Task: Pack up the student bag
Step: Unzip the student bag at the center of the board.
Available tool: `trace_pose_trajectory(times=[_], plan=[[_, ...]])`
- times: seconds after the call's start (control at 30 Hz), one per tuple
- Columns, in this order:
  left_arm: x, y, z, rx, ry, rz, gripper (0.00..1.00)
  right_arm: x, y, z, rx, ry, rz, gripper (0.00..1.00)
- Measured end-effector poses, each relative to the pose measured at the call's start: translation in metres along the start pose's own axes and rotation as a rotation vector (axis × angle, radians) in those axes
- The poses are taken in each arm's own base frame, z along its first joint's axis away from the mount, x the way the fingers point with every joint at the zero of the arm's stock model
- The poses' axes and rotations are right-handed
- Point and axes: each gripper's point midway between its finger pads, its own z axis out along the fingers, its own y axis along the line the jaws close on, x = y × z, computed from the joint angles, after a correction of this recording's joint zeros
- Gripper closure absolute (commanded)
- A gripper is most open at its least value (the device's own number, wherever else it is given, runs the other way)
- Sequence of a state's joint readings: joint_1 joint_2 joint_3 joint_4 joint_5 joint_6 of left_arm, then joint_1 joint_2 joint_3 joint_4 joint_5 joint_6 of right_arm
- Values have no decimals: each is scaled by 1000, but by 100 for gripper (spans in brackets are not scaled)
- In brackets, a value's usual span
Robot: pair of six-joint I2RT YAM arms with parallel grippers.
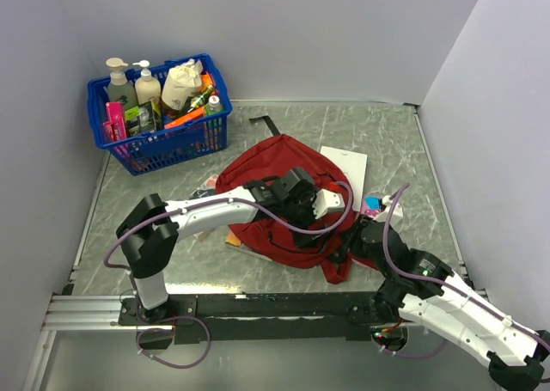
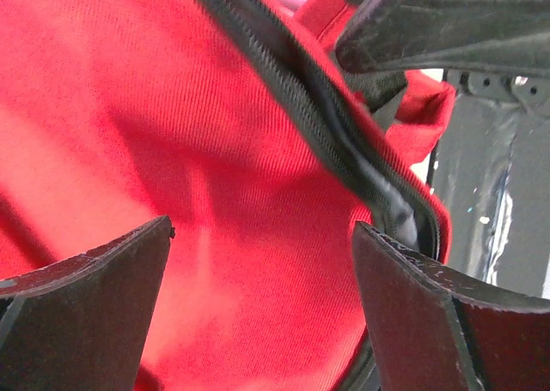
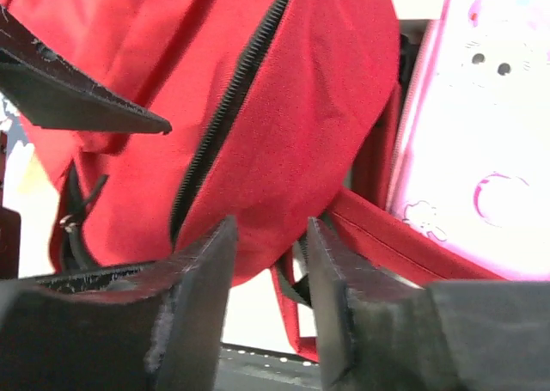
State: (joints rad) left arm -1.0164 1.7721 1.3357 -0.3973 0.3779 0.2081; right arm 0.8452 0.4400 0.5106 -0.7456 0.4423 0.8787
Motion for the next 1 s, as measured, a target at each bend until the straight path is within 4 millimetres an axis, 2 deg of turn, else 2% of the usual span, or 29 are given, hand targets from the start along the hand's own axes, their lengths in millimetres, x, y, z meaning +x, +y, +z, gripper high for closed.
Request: trace_pose_trajectory(times=[0.1, 0.23, 0.27, 0.3, 0.43, 0.63, 0.73, 0.83, 0.87, 0.93, 1.0], plan=[[-5, -2, 6, 8, -5, -25, 9, 1, -5, 0, 23, 3, 8, 71], [-22, 0, 9, 3, -35, -39, 9, 6, -12, 0, 59, 20, 19, 76], [-28, 1, 9, 1, -47, -42, 9, 8, -14, 1, 75, 28, 19, 75], [-33, 2, 10, -1, -57, -43, 10, 11, -17, 3, 94, 40, 19, 70], [-51, 5, 13, -2, -96, -50, 15, 15, -26, 2, 140, 52, 22, 69], [-40, -2, 30, 21, -60, -51, 19, -4, -20, -11, 58, -35, 95, 67], [-34, -6, 38, 32, -41, -51, 31, -12, -17, -16, 42, -61, 117, 66], [-30, -9, 43, 40, -30, -53, 54, -12, -17, -16, 43, -60, 124, 67], [-30, -10, 45, 42, -26, -53, 75, -12, -16, -16, 43, -61, 125, 67], [-29, -12, 51, 48, -19, -58, 96, -12, -16, -16, 43, -61, 127, 65], [-27, -13, 57, 50, -9, -61, 99, -13, -17, -16, 44, -64, 127, 57]])
